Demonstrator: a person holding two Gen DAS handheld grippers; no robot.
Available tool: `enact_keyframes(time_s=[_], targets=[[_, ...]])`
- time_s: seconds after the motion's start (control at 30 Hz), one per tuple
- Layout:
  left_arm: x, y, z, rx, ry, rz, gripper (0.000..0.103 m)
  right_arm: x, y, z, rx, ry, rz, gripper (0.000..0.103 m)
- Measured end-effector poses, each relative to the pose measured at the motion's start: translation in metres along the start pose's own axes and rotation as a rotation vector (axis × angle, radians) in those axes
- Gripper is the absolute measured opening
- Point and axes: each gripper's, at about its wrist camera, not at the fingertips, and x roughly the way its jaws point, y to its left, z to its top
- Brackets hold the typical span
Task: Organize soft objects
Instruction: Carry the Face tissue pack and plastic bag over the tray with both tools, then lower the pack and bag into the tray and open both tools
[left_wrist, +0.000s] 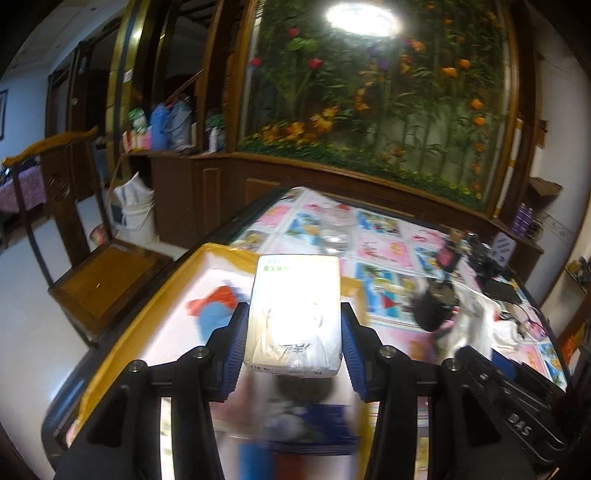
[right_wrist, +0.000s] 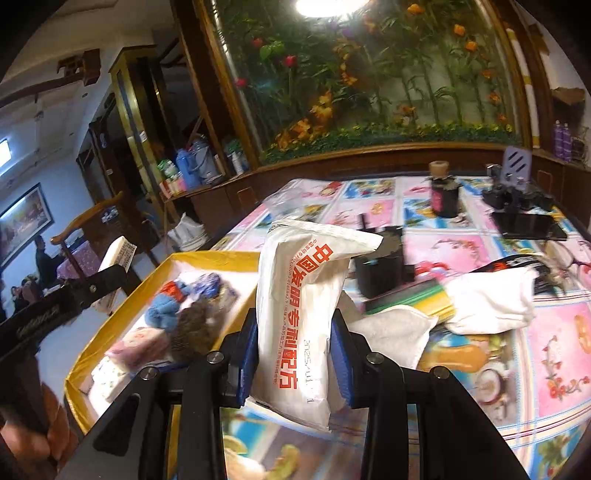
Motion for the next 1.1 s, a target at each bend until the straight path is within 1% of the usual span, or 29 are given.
enact_keyframes(time_s=[0.13, 0.23, 0.3, 0.37, 0.5, 0.6, 0.7, 0.73, 0.8, 0.87, 0.93, 0.97, 1.07, 1.1], targets=[[0.017, 0.053, 0.006, -0.07, 0.079, 0.06, 0.046, 0.022, 0.027, 0.004, 0.008, 0.081, 0.099, 0.039], [0.029, 0.077, 0.004, -0.098, 0.148, 0.075, 0.046, 0.04, 0.05, 0.015, 0.019, 0.141, 0.156, 0.039], [0.036, 0.087, 0.001, -0.105, 0.183, 0.067, 0.046, 0.053, 0.059, 0.024, 0.029, 0.165, 0.176, 0.039], [0.039, 0.089, -0.002, -0.099, 0.203, 0.059, 0.046, 0.065, 0.071, 0.031, 0.013, 0.176, 0.164, 0.039], [0.048, 0.09, -0.005, -0.099, 0.235, 0.051, 0.046, 0.087, 0.089, 0.041, 0.017, 0.203, 0.191, 0.039], [0.052, 0.086, -0.01, -0.083, 0.254, 0.049, 0.046, 0.099, 0.106, 0.043, -0.002, 0.209, 0.199, 0.039], [0.054, 0.081, -0.012, -0.06, 0.259, 0.056, 0.046, 0.115, 0.115, 0.043, -0.014, 0.221, 0.182, 0.04], [0.054, 0.08, -0.012, -0.052, 0.257, 0.059, 0.046, 0.12, 0.115, 0.043, -0.008, 0.23, 0.18, 0.04], [0.052, 0.077, -0.013, -0.039, 0.248, 0.072, 0.046, 0.134, 0.114, 0.039, -0.004, 0.269, 0.137, 0.04], [0.051, 0.076, -0.014, -0.029, 0.243, 0.075, 0.046, 0.145, 0.105, 0.033, 0.038, 0.302, 0.137, 0.04], [0.052, 0.074, -0.014, -0.02, 0.242, 0.078, 0.046, 0.152, 0.099, 0.031, 0.045, 0.313, 0.109, 0.04], [0.053, 0.073, -0.013, -0.017, 0.245, 0.08, 0.046, 0.152, 0.096, 0.031, 0.056, 0.316, 0.117, 0.04], [0.054, 0.07, -0.012, -0.003, 0.249, 0.087, 0.048, 0.152, 0.094, 0.032, 0.055, 0.325, 0.132, 0.045], [0.055, 0.069, -0.012, 0.001, 0.248, 0.094, 0.053, 0.15, 0.093, 0.032, 0.053, 0.322, 0.14, 0.046]])
